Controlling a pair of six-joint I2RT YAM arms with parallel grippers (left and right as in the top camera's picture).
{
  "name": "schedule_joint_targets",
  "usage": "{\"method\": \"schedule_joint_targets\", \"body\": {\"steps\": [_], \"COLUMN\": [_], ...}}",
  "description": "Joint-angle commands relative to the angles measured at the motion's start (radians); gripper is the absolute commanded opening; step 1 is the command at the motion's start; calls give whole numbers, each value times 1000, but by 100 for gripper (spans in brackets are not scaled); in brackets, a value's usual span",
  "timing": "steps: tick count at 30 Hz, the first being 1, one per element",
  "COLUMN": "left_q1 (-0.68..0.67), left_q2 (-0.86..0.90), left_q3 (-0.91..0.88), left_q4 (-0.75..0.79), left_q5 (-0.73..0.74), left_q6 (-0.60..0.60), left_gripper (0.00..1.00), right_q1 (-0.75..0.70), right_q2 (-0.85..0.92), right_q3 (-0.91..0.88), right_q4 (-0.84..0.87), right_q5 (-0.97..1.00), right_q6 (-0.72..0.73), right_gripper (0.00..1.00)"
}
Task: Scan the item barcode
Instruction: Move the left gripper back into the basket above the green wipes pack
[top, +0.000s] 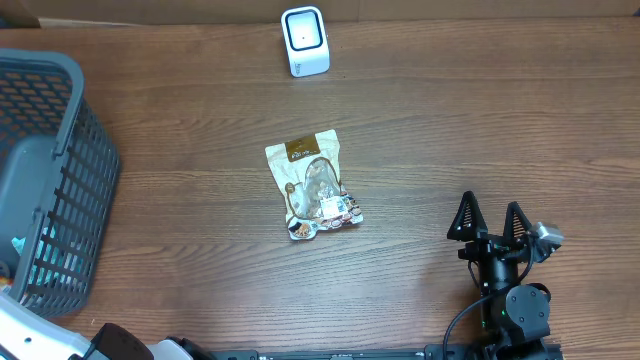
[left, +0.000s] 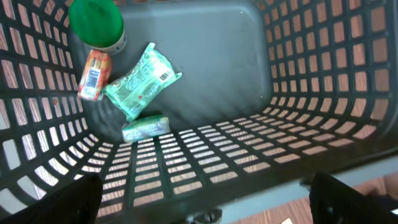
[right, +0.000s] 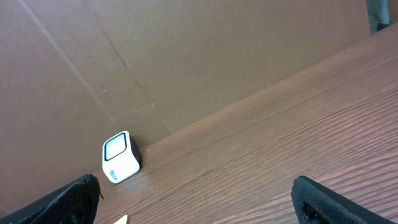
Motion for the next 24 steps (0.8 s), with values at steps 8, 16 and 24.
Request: {"method": "schedule_joint_targets", "body": {"steps": [8,16,24], "left_q1": [8,42,116], "left_q2": [-2,2,28], "left_q3": [-27,-27,-27], "left_q4": [45,53,41], "left_q5": [-47,-70,-69], "left_q6": [-97,-123,-75], "left_gripper": [90,92,89], "right_q1": [-1,-1,-1], "right_q2": [-10,-10,-10], "right_q3": [-10,-10,-10], "right_q4": [6,6,6], "right_q5": [-4,-4,-4], "right_q6": [-5,-5,-5], "right_gripper": [100,100,100]}}
